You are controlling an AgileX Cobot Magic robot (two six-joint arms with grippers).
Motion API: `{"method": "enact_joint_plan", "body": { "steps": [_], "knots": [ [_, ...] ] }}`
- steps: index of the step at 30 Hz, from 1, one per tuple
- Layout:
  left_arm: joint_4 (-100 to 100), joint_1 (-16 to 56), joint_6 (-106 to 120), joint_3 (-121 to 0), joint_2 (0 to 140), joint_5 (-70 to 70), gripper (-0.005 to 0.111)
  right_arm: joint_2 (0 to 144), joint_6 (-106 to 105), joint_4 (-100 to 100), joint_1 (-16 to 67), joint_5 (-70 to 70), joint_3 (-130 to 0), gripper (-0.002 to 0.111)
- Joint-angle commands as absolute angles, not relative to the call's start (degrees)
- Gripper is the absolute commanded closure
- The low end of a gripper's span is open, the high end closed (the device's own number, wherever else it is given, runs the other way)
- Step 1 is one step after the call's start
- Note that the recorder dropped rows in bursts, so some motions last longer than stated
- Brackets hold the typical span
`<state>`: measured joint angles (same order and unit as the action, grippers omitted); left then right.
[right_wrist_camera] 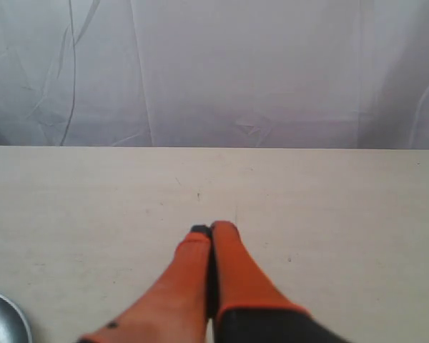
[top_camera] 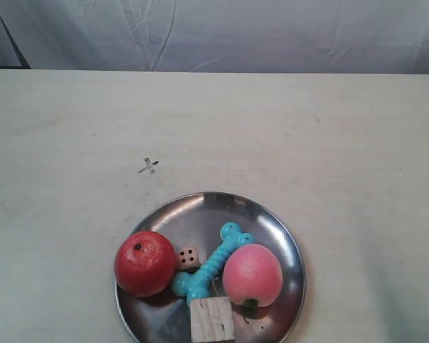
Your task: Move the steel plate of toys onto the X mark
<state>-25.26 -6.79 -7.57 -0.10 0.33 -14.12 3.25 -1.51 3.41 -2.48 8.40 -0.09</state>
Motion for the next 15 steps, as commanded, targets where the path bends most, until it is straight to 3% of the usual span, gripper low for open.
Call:
{"method": "enact_joint_plan", "body": {
  "steps": [1,5,9,12,15],
  "knots": [
    [-24.4,-6.8,-1.3,0.0,0.0,-17.8,0.106,2.9,-1.5,3.5,-2.7,8.3,0.0,0.108],
    [-28.2,-6.8,-9.3,0.0,0.0,-16.1,0.106,2.9,-1.5,3.5,-2.7,6.8,0.0,0.108],
    [-27.6,-6.8,-8.1,-5.0,0.6,-8.3,0.107,2.9,4.1,9.0,-2.7,-3.5,0.0,0.108],
    [-20.8,-6.8,-7.0,-13.2,7.7,-2.4,0.107,2.9,18.8,23.1,-2.7,-12.1,0.0,0.108],
    [-15.1,-6.8,-7.0,-22.4,19.7,3.2,0.107,2.9,22.8,24.1,-2.6,-16.8,-1.3,0.108]
  ]
}}
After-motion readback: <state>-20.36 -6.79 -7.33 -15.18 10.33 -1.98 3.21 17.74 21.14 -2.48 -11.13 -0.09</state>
